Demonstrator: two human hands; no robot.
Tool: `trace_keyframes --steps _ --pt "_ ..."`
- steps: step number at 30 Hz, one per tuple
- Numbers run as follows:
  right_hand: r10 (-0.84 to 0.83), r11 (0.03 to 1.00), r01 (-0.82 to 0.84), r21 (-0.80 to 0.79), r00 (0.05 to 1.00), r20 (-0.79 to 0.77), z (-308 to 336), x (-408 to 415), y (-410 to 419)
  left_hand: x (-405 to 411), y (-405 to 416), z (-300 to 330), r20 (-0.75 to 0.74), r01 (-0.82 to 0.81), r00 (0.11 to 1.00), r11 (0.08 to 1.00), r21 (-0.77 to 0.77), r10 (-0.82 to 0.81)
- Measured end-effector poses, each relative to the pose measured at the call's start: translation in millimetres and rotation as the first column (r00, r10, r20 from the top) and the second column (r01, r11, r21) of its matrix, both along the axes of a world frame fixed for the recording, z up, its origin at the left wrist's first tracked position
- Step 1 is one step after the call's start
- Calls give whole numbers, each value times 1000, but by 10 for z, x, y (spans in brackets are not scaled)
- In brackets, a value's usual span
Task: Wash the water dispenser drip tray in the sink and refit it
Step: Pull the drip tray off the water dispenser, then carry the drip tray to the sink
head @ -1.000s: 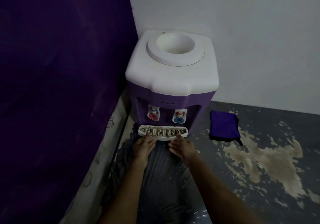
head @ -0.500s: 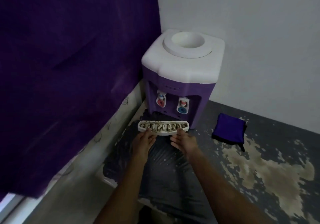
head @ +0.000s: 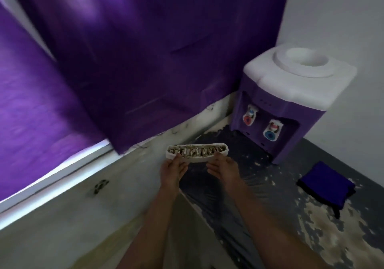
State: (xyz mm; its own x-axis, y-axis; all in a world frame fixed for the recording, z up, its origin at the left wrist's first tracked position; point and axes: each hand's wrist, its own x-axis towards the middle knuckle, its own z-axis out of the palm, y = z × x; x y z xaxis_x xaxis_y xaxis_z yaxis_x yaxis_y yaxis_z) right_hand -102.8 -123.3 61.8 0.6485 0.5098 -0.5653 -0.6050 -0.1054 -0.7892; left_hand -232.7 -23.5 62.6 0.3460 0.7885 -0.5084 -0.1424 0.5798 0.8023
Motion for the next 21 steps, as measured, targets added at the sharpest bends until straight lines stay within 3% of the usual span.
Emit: trace_keyframes --steps 6,11,21 --pt "129 991 -131 38 990 64 225 -693 277 -874 12 172 82 -178 982 976 125 168" --pt "231 969 -238 65 967 105 401 -1439 380 -1632 -91 374 138 -348 934 928 131 331" --pt "432 889 -448 91 888 154 677 -2907 168 -3150 -710 624 93 -602 799 784 154 595"
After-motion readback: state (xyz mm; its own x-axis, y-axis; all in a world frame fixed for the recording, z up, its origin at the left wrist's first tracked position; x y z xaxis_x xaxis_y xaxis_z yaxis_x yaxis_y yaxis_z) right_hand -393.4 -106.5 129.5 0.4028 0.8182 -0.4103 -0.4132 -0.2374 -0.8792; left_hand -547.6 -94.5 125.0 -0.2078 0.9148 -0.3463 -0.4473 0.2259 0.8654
